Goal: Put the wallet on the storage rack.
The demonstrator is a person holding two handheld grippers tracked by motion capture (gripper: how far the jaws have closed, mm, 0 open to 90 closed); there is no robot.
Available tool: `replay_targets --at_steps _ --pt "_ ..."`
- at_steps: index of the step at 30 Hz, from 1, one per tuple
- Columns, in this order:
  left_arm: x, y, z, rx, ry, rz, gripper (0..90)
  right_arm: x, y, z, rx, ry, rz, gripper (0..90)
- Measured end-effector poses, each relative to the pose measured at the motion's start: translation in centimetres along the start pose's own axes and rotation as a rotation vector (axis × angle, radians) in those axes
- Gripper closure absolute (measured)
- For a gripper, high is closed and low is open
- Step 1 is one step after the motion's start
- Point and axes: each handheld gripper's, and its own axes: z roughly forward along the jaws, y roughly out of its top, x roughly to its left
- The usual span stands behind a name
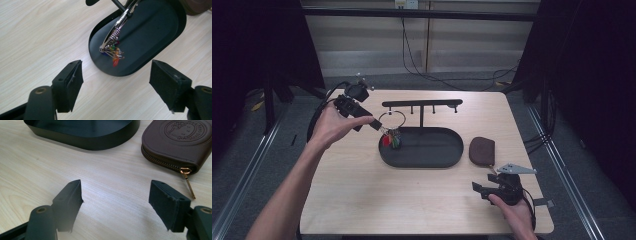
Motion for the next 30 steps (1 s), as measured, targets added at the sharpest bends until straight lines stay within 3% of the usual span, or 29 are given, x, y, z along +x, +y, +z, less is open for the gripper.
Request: replay_targets --at_steps 4,6,12,14,17,23,25,30 --pt "-0.1 -0.7 0.1 0.006 -0.001 0.005 23.7 0.0 0.0 0.0 0.001 0.000 0.001 26.6" --pt "0.0 -1.4 0.1 -0.017 -0.027 0.020 19.7 -0.1 0.1 0.1 0.001 -0.002 0.006 26.5" --pt "-0.1 -2.8 0.4 -0.031 -0.017 0.034 20.3 0.0 0.1 0.1 0.004 -0.006 0.009 26.5" --pt "-0.1 -3.3 0.6 -0.037 0.009 0.017 21.0 0.0 0.0 0.1 0.004 -0.003 0.007 26.5" --pt "-0.1 -3.8 1.1 -0.029 0.007 0.019 20.1 -0.1 0.0 0.1 0.003 -0.007 0.010 26.5" --pt "0.0 -6.2 2.2 -0.089 -0.022 0.019 19.5 0.0 0.0 0.0 0.006 -0.008 0.010 26.5" --pt "0.2 -7.2 2.4 -0.143 -0.064 0.007 19.6 0.0 0.0 0.0 0.003 -0.007 0.008 26.5" --pt "0.6 -9.0 3.4 -0.172 -0.045 -0.003 20.1 -0.1 0.0 0.0 0.004 -0.009 0.011 26.4"
